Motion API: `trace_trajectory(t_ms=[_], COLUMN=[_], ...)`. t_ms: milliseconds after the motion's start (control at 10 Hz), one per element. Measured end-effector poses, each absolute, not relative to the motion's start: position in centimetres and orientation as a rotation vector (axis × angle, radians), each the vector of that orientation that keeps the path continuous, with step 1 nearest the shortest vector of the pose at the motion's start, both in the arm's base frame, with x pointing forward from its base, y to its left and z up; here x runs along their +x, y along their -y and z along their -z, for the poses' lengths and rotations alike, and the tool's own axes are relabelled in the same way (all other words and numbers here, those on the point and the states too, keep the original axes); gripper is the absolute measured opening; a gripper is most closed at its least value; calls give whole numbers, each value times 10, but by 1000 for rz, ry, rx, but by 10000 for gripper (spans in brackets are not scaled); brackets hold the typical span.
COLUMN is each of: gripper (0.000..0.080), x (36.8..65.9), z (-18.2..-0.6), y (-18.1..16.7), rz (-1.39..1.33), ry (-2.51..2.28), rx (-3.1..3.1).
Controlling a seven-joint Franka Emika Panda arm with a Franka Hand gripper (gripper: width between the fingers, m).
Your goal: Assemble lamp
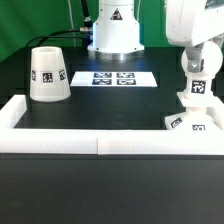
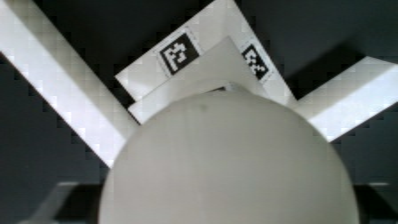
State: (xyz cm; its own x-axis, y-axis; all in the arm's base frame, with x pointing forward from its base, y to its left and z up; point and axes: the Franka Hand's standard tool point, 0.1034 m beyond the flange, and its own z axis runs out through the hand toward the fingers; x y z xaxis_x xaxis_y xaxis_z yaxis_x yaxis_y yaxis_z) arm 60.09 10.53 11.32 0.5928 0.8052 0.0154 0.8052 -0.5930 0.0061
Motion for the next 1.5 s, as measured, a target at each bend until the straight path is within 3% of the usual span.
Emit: trace_trajectory(t_ms=[300, 1500], gripper=[576, 579], x=[601, 602], z=[-113, -113], y=[-106, -102], rz=[30, 19], ry=[1286, -449], rx=[-2861, -3086])
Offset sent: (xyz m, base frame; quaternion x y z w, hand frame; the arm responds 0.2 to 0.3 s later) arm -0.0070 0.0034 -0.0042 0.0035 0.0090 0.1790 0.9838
